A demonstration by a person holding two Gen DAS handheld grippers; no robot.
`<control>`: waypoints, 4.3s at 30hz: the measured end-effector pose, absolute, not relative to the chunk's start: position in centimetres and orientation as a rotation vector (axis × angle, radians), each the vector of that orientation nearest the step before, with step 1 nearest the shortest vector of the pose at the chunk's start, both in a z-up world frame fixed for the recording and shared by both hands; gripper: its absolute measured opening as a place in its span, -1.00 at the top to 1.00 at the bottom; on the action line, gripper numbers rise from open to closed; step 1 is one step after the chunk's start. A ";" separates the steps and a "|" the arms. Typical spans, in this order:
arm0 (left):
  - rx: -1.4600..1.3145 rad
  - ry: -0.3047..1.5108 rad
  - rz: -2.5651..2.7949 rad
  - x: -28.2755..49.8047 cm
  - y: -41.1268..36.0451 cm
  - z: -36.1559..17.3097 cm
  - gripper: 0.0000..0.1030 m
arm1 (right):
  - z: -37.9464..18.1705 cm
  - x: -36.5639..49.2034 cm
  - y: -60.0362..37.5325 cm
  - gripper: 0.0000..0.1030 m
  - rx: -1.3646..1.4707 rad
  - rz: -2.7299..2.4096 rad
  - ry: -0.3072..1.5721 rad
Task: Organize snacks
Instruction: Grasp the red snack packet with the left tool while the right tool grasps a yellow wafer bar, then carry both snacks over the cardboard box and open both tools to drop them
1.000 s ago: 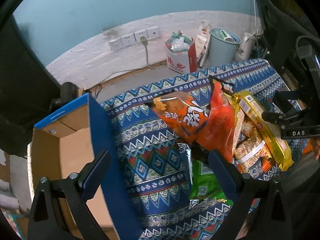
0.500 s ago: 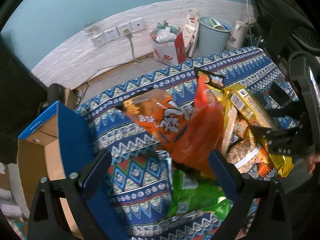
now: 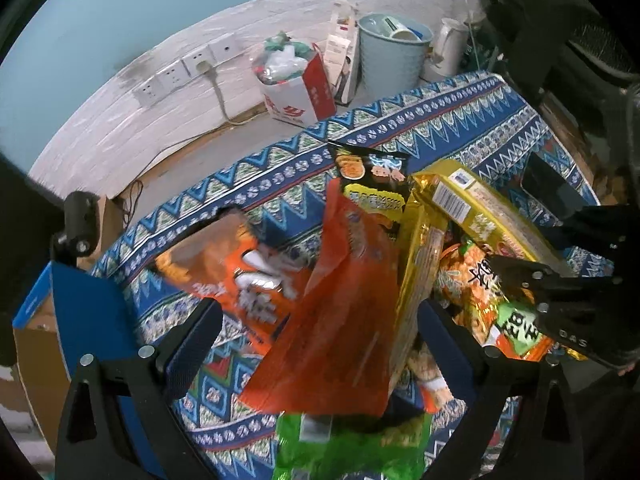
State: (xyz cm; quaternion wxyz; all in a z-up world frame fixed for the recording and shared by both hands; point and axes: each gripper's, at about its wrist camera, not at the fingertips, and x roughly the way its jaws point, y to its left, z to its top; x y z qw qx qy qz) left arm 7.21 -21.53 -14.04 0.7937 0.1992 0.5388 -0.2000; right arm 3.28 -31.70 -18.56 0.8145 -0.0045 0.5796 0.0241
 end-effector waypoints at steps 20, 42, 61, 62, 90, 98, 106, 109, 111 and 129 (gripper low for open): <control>0.602 1.107 -0.410 6.2 -23.4 -17.3 -0.16 | -17.4 4.0 -33.2 0.40 0.046 0.034 1.195; 0.325 1.022 -0.441 5.5 -18.3 -9.8 0.54 | -14.0 4.1 -30.9 0.40 0.017 0.045 1.115; 0.218 0.907 -0.297 4.4 -7.7 -4.4 0.54 | -9.5 6.1 -21.9 0.40 -0.040 0.179 1.039; 0.214 0.904 -0.289 4.4 -7.1 -4.3 0.54 | -9.3 6.3 -21.2 0.40 -0.047 0.188 1.037; 0.055 0.917 -0.038 3.5 10.8 -5.6 0.54 | -8.0 11.7 -2.0 0.40 -0.156 0.433 1.037; 0.030 0.956 0.041 3.3 14.8 -7.3 0.54 | -8.8 12.4 2.8 0.40 -0.168 0.494 1.062; 0.023 1.013 0.081 3.3 16.9 -9.0 0.52 | -10.2 12.7 5.8 0.39 -0.181 0.533 1.101; 0.035 1.035 0.106 3.3 17.3 -9.5 0.43 | -10.7 12.7 6.6 0.39 -0.183 0.543 1.116; 0.044 1.048 0.117 3.4 17.4 -9.6 0.21 | -11.0 12.7 6.9 0.39 -0.178 0.548 1.128; 0.073 0.996 0.136 2.8 17.7 -8.0 -0.36 | -12.5 13.2 8.7 0.14 -0.168 0.565 1.183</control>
